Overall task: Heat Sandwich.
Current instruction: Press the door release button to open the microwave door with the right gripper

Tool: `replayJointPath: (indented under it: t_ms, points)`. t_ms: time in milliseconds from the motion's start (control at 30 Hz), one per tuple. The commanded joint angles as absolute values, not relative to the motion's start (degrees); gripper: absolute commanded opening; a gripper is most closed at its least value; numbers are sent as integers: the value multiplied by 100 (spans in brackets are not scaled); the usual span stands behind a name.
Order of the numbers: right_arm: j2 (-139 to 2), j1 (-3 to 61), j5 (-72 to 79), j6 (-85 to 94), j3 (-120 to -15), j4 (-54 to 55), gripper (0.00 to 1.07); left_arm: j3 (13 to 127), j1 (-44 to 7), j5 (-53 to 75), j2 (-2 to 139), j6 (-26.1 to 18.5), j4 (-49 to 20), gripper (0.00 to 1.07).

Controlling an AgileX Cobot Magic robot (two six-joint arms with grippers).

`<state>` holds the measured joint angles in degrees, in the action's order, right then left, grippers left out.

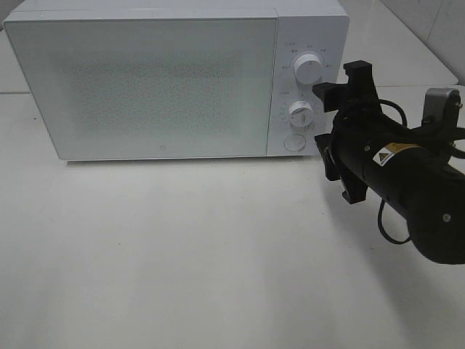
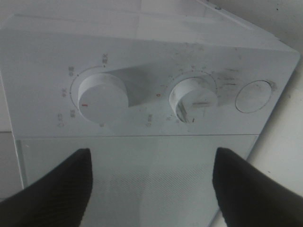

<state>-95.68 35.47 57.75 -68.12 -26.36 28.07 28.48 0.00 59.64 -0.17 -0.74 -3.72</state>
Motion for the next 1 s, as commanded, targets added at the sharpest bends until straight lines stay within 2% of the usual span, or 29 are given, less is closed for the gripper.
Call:
replayJointPath:
  t_ms: [33,233,333,533,900,1000]
  points:
    - [-9076,3529,4756,-5747,-2613,2722,70,2830,0,5930,-172,-74,-390,97]
    - [-8445,3529,3392,-4125,-2613,2722,70,2830,0,5930,-172,-74,-390,97]
    - [-8039,3529,2458,-2647,-2613,2750,70,2830,0,5930,-172,-74,-390,97]
    - [-7517,3529,1203,-1232,-2613,2744,70,2830,0,5930,-172,-74,-390,97]
    - [-6595,3529,-579,-69,-2636,2395,70,2830,0,5930,-172,-74,-390,97]
    - [-6291,3529,-1690,-74,-2934,1673,70,2830,0,5930,-172,-74,-390,97]
